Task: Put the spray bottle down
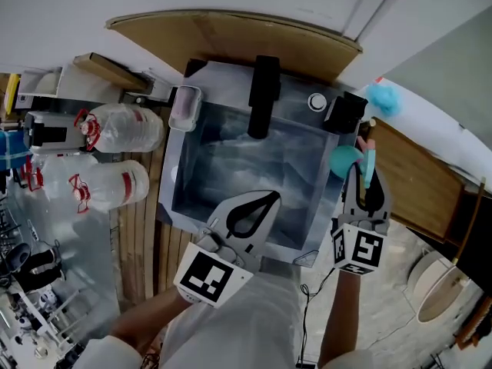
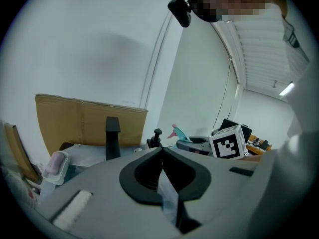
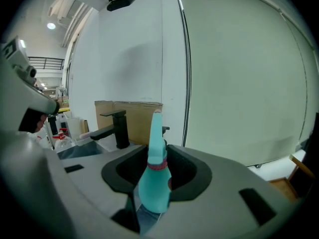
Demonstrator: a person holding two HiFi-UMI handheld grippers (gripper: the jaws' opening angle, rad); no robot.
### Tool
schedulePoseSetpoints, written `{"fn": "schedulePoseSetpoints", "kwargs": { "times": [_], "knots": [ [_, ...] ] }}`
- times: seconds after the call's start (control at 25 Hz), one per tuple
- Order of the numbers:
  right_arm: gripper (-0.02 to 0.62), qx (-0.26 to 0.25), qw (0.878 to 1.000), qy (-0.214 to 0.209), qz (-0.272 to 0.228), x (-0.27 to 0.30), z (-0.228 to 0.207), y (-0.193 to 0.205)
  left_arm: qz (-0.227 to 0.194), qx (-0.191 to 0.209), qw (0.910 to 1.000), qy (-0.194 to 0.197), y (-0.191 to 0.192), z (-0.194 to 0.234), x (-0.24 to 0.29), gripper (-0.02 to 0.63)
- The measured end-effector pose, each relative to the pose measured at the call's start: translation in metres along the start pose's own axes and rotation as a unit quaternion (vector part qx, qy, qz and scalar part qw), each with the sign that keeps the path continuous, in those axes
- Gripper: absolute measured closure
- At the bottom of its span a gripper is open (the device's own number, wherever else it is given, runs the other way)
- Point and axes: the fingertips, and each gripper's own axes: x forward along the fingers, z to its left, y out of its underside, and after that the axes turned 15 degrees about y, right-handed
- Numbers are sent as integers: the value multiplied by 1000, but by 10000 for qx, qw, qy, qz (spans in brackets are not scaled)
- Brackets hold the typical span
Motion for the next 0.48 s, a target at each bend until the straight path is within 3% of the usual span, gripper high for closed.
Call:
{"fn": "schedulePoseSetpoints", "kwargs": {
  "times": [0.48],
  "knots": [
    [476,193,9995,-162,188,5,-3,9,16,54,10000,58,-1,-5,8,601]
  ]
}}
